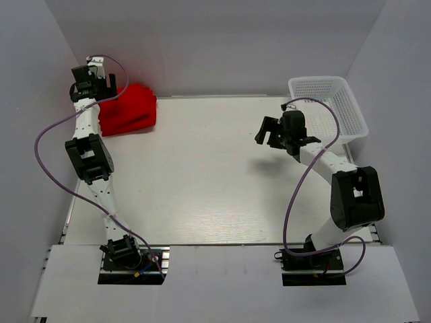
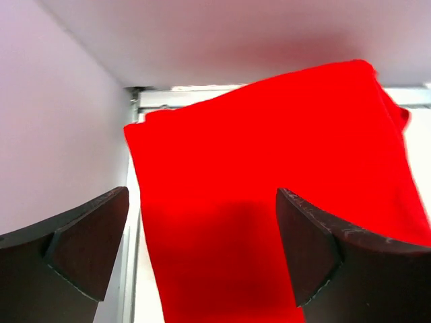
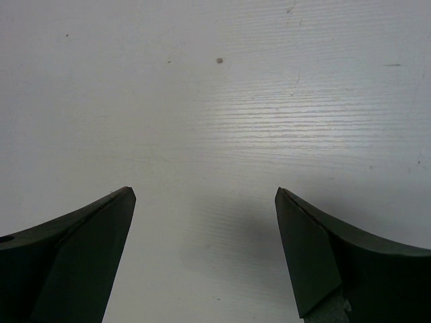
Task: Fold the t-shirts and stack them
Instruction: Put the neatly folded tshirt into the corner of the board with the left arm
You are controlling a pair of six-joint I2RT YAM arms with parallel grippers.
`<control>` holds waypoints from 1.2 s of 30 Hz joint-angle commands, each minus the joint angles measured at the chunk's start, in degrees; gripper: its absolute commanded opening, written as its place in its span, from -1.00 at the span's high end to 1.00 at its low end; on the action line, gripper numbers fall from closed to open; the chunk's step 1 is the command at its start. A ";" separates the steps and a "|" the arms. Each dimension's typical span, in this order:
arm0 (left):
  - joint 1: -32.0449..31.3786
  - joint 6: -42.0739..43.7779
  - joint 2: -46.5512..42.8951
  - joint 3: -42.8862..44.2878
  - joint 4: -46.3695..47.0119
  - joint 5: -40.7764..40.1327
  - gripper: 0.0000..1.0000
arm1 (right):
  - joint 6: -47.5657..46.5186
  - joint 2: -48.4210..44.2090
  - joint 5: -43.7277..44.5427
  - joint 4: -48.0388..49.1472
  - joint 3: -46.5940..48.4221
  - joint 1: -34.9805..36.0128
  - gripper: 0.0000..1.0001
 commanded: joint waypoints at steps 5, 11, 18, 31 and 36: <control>0.36 -5.05 -1.83 1.87 3.45 -7.45 -1.00 | -0.42 -0.14 0.36 -1.26 2.90 0.82 -0.81; -1.57 -3.47 -3.68 0.55 0.29 -3.60 -1.00 | -1.03 -1.37 -0.08 -0.74 1.41 1.08 -0.81; -9.36 -9.19 -10.88 -4.01 -4.29 2.57 -1.00 | -2.70 -3.74 -2.28 -0.48 -0.62 1.26 -0.81; -35.40 -26.13 -49.62 -60.13 6.69 -18.07 -1.00 | -4.37 -12.71 -8.52 1.11 -12.13 1.26 -0.81; -42.61 -30.19 -60.36 -68.97 3.63 -26.14 -1.00 | -3.06 -17.80 -8.61 1.72 -16.87 0.91 -0.81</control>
